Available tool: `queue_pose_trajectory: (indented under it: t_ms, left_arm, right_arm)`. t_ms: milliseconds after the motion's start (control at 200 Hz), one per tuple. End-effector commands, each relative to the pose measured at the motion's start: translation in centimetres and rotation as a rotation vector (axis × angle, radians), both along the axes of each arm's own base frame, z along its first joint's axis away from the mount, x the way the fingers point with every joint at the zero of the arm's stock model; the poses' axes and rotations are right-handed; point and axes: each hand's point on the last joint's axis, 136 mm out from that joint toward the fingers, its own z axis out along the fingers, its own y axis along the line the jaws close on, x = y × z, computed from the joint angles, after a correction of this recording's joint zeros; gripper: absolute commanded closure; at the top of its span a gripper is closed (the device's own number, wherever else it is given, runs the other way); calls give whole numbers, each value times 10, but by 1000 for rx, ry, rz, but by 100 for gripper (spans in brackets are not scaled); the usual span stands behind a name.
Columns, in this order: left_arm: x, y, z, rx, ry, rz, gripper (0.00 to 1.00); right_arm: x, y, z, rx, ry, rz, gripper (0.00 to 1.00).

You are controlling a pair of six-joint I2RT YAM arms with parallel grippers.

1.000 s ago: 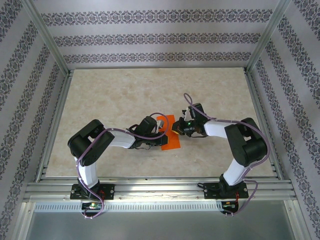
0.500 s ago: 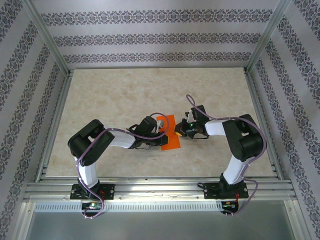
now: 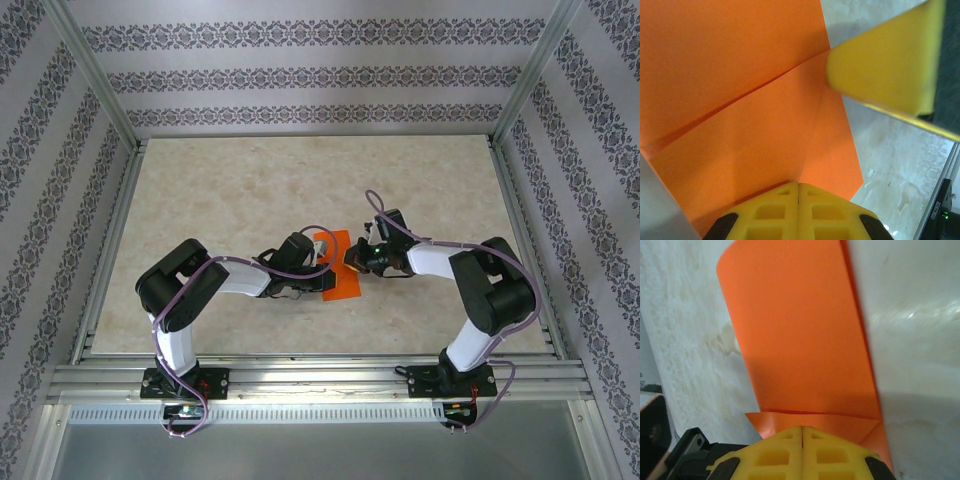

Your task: Fold a paper plane with a square sheet of paper (pick it up from the middle)

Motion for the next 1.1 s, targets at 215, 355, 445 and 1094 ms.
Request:
queue_pose_trajectory:
  t_ms: [215,355,445,1094]
  left_arm:
    - [-22,20,-30,108,127,-3,100]
    - [-24,13,-15,59,132,-21,100]
    - [-25,14,-7,55,130,-20,100]
    - [-32,7,-14,43,181,-18,100]
  right_arm:
    - [-16,-21,-44,-126,121,-43,100]
    - [-20,-27,-51,-145,136,-55,100]
    - [-20,-27,-50,-144,134,-55,100]
    - [-21,-28,-48,-140,132,-63,100]
